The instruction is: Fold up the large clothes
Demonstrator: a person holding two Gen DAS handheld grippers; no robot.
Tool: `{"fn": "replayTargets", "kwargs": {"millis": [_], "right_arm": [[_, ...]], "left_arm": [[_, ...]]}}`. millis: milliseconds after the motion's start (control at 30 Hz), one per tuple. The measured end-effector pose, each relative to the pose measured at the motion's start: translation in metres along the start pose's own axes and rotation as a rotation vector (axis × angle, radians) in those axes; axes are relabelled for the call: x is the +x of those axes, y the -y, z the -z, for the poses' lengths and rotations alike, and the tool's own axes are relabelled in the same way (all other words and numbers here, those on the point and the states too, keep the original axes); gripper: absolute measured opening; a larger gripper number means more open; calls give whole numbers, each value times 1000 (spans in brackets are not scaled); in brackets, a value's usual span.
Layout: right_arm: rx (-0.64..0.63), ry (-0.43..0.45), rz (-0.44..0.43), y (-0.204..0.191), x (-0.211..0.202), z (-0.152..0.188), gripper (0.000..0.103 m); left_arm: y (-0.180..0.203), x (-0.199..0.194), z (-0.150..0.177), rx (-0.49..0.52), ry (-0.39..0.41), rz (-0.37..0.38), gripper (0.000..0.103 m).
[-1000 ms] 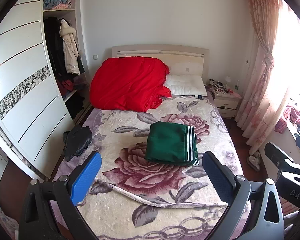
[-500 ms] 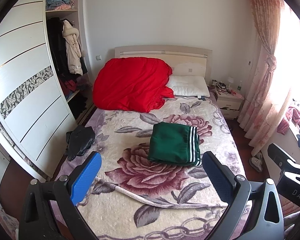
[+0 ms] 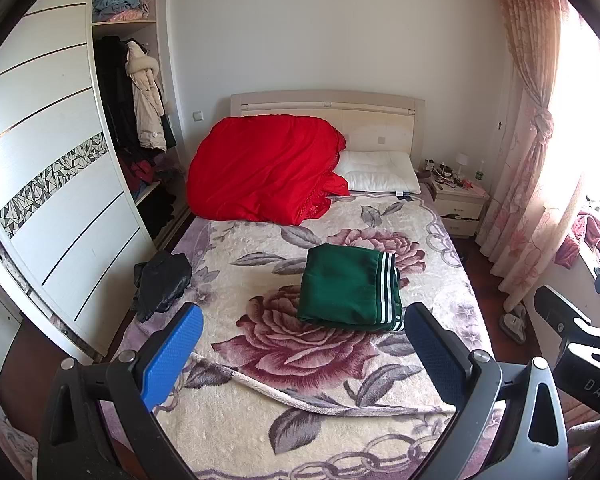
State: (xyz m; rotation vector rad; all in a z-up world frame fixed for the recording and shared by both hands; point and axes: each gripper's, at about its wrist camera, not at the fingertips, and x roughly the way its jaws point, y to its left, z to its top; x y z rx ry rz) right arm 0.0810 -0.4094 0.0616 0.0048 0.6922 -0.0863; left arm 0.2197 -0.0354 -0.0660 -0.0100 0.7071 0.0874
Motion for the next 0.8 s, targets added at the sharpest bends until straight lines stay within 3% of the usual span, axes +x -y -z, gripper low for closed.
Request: {"fn": "replayTargets", "kwargs": {"millis": [800], "right_arm": [[-1, 1, -3, -3, -4, 4, 103]], "left_arm": [[-1, -6, -1, -8, 14, -15, 103]]}}
